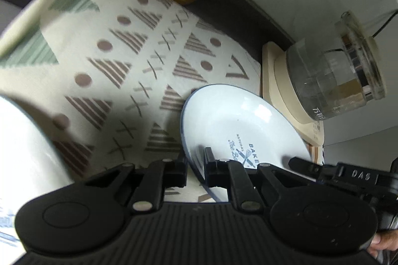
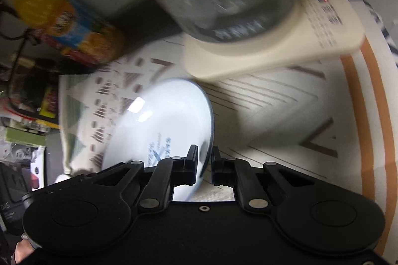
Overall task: Organize plates and bowls
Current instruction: 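Carry the 'Bakery' plate with both grippers onto the stacked plates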
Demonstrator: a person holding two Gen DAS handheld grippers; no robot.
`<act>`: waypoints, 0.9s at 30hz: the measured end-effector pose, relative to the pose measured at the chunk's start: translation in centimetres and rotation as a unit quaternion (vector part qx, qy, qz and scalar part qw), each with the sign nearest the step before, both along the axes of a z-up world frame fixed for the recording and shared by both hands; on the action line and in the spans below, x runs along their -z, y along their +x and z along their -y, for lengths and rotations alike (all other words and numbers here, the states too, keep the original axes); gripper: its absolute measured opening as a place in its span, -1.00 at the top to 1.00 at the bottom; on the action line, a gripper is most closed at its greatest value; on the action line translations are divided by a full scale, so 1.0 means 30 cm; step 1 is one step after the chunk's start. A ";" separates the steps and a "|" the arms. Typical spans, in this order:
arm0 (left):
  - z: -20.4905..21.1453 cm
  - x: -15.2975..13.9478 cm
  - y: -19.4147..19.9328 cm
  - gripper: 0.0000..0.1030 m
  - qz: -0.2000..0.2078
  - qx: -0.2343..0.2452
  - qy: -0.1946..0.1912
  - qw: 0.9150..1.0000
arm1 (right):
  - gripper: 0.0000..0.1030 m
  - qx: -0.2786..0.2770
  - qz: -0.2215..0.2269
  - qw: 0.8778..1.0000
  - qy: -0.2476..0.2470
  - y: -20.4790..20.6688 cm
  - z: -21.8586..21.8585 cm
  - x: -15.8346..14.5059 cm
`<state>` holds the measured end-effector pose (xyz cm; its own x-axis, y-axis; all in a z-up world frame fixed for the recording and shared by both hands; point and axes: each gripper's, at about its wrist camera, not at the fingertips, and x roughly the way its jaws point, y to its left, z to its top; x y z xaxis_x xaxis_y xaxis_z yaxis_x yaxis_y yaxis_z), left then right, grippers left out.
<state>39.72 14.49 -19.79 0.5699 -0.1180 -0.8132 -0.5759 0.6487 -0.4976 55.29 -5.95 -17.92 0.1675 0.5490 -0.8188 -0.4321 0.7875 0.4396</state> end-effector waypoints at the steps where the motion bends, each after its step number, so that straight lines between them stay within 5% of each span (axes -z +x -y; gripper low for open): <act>1: -0.011 -0.012 -0.007 0.79 0.005 -0.002 0.002 1.000 | 0.79 0.001 0.005 1.000 0.004 -0.006 -0.006 -0.014; 15: -0.174 -0.177 -0.206 0.79 0.039 -0.052 0.020 0.998 | 0.78 -0.041 0.049 0.997 0.034 -0.174 -0.192 -0.166; 27: -0.264 -0.210 -0.461 0.79 0.030 -0.095 0.025 0.995 | 0.76 -0.106 0.069 0.991 0.038 -0.336 -0.335 -0.228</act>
<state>25.89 22.39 -13.50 0.6256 0.0360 -0.7793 -0.6610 0.5550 -0.5050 45.21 4.10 -11.08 0.1491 0.6431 -0.7511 -0.6439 0.6396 0.4198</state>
